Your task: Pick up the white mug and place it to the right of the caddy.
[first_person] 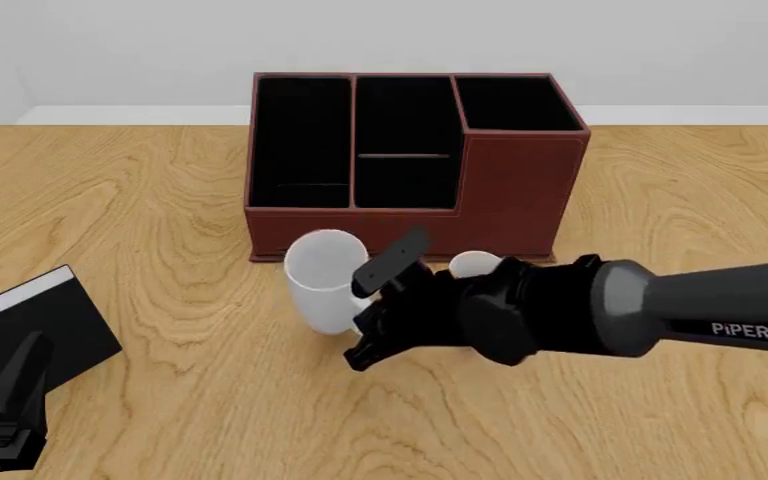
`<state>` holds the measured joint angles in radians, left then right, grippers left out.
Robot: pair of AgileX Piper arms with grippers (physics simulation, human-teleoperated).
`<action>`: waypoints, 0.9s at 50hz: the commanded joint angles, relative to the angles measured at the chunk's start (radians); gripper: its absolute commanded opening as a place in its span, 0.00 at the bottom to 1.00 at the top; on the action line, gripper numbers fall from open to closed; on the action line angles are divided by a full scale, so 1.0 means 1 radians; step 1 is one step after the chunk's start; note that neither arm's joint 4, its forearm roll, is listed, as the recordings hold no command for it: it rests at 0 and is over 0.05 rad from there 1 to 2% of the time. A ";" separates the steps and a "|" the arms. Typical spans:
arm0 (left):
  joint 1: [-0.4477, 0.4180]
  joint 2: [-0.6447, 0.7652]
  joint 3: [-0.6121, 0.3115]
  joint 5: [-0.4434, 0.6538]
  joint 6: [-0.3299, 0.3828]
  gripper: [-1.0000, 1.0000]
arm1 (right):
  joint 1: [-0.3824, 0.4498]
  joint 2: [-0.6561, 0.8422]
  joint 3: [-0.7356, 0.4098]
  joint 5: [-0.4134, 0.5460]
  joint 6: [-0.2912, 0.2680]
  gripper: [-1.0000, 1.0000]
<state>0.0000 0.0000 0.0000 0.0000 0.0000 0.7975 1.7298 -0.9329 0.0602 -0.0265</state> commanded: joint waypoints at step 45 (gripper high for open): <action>0.000 0.000 0.000 0.000 0.000 1.00 | -0.037 -0.332 0.080 0.075 -0.067 0.00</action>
<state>0.0000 0.0000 0.0000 0.0000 0.0000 0.7638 1.4412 -0.8660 0.1313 -0.0992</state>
